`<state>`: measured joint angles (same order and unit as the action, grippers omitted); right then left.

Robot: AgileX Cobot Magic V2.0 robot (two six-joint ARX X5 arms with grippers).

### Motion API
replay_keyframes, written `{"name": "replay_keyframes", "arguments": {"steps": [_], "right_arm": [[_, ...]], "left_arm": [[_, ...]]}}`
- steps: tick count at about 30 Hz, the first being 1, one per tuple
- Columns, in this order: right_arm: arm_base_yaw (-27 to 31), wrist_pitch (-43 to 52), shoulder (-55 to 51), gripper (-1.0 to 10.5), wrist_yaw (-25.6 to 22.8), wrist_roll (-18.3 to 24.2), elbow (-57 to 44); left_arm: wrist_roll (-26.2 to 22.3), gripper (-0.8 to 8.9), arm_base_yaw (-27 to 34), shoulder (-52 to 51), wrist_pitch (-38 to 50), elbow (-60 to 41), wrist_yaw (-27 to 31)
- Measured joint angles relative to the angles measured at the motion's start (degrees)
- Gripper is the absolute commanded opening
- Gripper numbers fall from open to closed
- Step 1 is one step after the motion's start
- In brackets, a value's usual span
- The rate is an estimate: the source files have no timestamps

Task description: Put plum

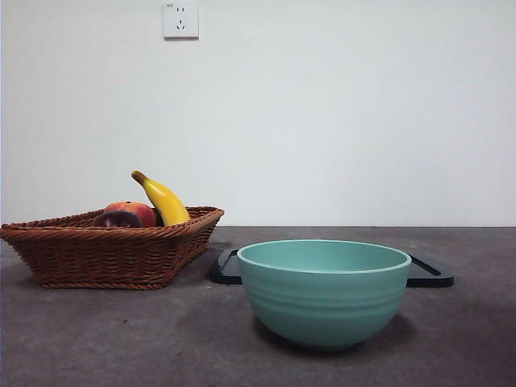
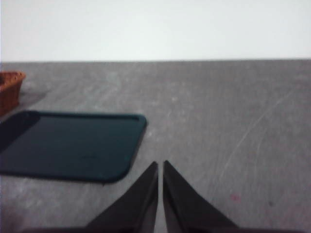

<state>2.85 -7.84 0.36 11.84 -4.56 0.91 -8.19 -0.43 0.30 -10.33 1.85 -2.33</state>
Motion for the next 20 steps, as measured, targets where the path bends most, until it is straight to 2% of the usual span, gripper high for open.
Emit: {"name": "replay_keyframes", "arguments": {"steps": [20], "right_arm": [[0.02,-1.16,0.00,0.1,-0.07,-0.17,0.02]], "left_arm": [[0.00,0.15,0.00,0.00,0.00,0.00,0.02]]}}
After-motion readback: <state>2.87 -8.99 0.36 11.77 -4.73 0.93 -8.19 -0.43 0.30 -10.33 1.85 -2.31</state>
